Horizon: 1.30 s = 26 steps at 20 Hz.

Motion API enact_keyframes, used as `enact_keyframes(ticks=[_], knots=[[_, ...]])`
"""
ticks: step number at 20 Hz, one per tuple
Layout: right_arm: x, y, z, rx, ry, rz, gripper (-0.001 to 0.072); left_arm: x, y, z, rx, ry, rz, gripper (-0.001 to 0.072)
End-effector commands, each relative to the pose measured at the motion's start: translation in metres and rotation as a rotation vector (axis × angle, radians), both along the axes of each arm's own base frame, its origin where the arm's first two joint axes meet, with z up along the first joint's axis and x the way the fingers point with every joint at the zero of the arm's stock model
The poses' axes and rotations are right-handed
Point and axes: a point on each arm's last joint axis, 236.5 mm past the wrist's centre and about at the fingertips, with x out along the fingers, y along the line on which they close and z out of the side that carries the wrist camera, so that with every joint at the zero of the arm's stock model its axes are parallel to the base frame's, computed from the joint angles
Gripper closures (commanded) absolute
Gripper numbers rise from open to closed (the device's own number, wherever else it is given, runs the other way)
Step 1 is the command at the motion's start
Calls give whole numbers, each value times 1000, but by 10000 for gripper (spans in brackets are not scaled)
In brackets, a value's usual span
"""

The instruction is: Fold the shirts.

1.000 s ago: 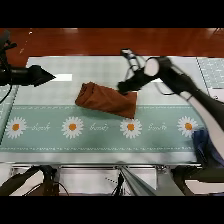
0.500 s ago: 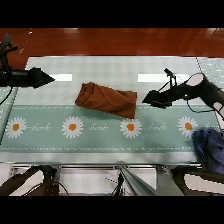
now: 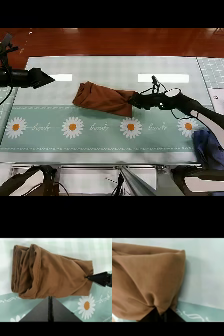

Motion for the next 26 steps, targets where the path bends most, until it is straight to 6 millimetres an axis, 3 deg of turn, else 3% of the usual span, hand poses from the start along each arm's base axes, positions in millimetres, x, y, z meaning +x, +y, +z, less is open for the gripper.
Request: enact_keyframes(ticks=[1, 3, 7, 10, 13, 16, 19, 24, 26], knots=[[0, -5, 36, 35, -90, 105, 688, 0, 0, -1, -1, 3, 2, 690], [-1, -43, 81, -7, -131, 130, 688, 2, 1, -3, -2, 7, 4, 689], [-17, -158, 176, -176, -135, -55, 688, 15, 4, -14, 1, 8, 27, 689], [-59, -245, 227, -334, -107, -258, 689, 21, 6, -30, 6, 30, 18, 689], [-112, -315, 265, -457, -66, -510, 689, 25, 6, -49, 9, 64, -2, 688], [-178, -365, 282, -569, 51, -732, 689, 29, 8, -64, 21, 75, -24, 689], [-244, -383, 268, -606, 281, -838, 689, 38, 12, -79, 28, 84, -10, 688], [-321, -416, 271, -804, 498, -1013, 689, 51, 20, -103, 38, 98, 22, 688], [-338, -423, 273, -851, 557, -1045, 689, 58, 24, -111, 44, 97, 45, 688]])
